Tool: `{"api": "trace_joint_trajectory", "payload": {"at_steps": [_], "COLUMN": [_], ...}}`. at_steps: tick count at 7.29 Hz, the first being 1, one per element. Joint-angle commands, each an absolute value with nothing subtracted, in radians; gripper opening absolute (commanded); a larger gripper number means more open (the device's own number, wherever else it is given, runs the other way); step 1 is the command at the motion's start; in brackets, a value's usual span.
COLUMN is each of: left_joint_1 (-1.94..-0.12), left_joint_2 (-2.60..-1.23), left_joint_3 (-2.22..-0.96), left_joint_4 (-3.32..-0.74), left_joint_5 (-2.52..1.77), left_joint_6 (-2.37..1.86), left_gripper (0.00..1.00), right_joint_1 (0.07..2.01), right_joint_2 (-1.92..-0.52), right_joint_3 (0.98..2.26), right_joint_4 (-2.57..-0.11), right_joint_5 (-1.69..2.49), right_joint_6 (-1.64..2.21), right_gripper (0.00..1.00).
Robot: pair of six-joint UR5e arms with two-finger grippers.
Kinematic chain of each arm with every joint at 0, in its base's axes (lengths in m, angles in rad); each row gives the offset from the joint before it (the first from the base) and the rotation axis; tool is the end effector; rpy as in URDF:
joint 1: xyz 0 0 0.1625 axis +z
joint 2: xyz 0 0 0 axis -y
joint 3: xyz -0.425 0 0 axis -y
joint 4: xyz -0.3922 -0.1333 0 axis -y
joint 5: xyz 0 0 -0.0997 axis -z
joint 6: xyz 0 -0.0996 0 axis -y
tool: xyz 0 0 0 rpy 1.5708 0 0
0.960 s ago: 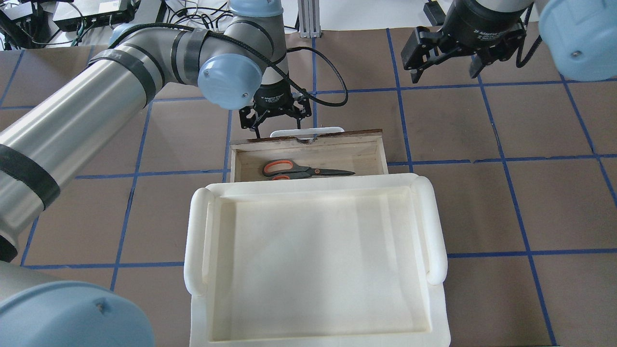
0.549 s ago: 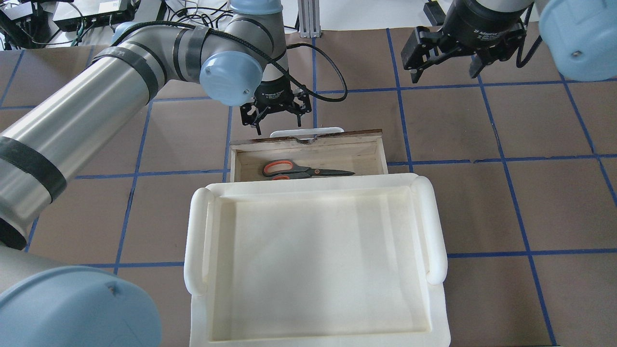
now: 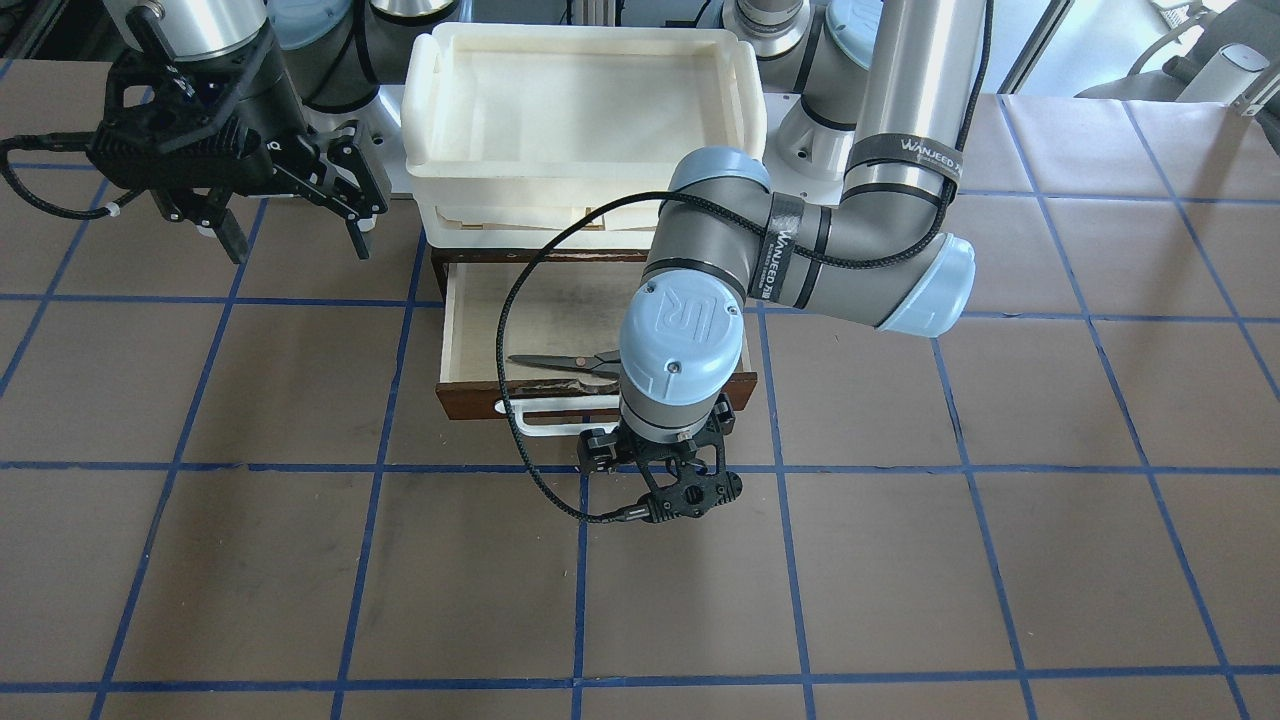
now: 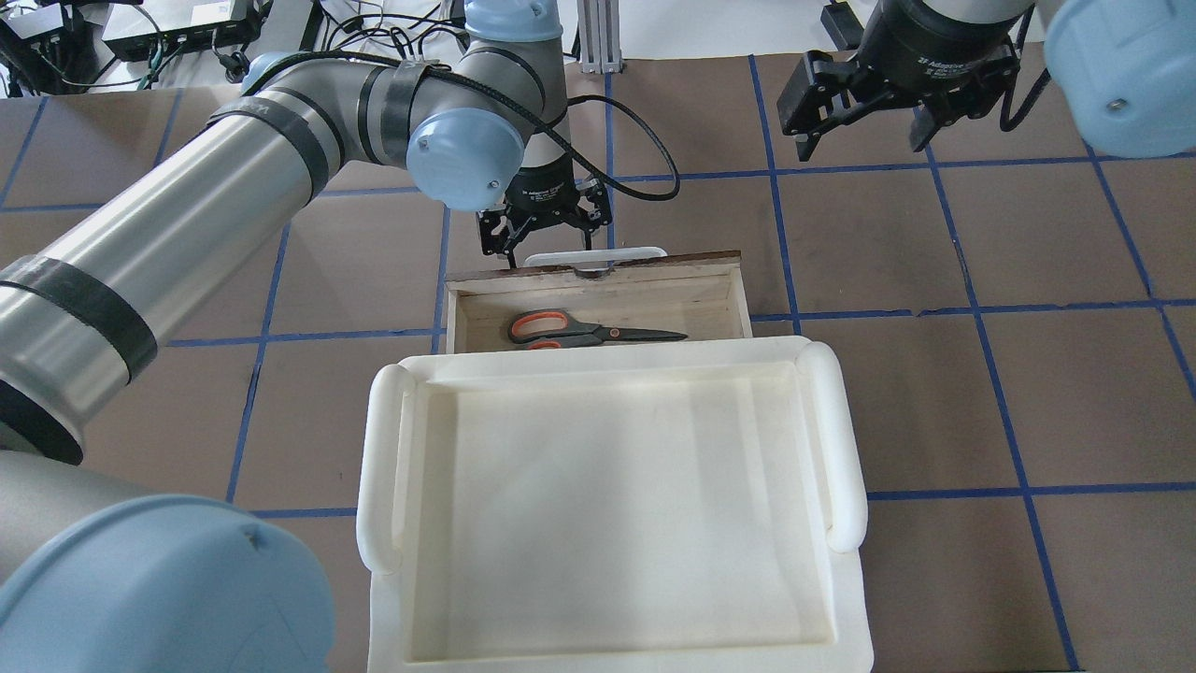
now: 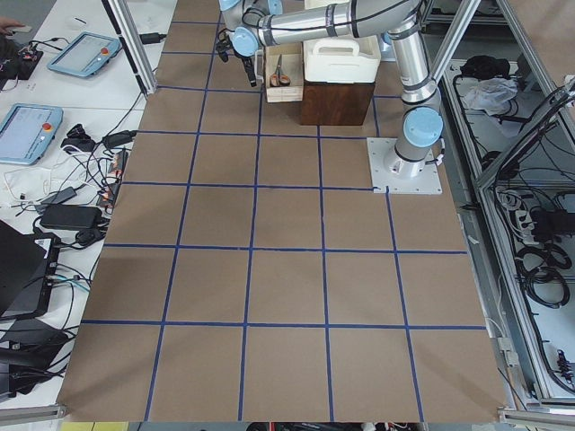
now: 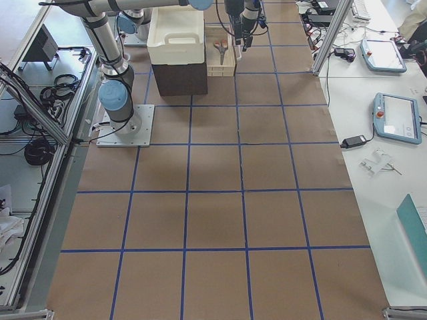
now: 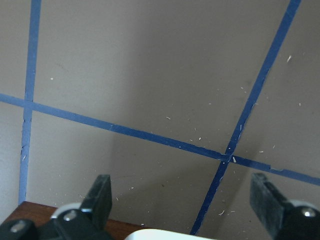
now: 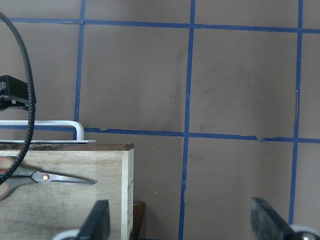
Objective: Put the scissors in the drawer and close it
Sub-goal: 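Lower the left gripper behind the drawer front near the handle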
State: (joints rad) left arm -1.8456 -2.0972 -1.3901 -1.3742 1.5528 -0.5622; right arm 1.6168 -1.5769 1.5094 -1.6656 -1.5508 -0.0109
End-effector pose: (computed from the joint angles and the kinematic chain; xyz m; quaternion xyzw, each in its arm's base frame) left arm -0.3108 -0.6047 0.2838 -0.1435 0.9868 0.0717 0.0221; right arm 0.1583 -0.4964 0.5318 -0.0292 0.9962 -0.0809 0.0114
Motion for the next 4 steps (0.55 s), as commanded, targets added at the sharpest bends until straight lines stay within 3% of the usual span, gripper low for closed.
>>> {"api": "trace_joint_trajectory", "payload": {"at_steps": [1, 4], "left_joint_1": [-1.848, -1.848], "left_joint_2": [-2.095, -2.068], "left_joint_3": [-1.393, -1.393], "left_joint_4": [-1.403, -1.471], "left_joint_5": [1.531, 1.528], "left_joint_6": [-0.565, -0.565], "left_gripper": [1.00, 1.00], "right_joint_1": [1.617, 1.617], "right_joint_2": [-1.577, -1.575], "right_joint_3": [1.509, 1.509], "right_joint_4": [-1.677, -1.677], "right_joint_5": [-1.551, -1.551], "right_joint_6": [-0.011, -0.008], "right_gripper": [1.00, 1.00]}}
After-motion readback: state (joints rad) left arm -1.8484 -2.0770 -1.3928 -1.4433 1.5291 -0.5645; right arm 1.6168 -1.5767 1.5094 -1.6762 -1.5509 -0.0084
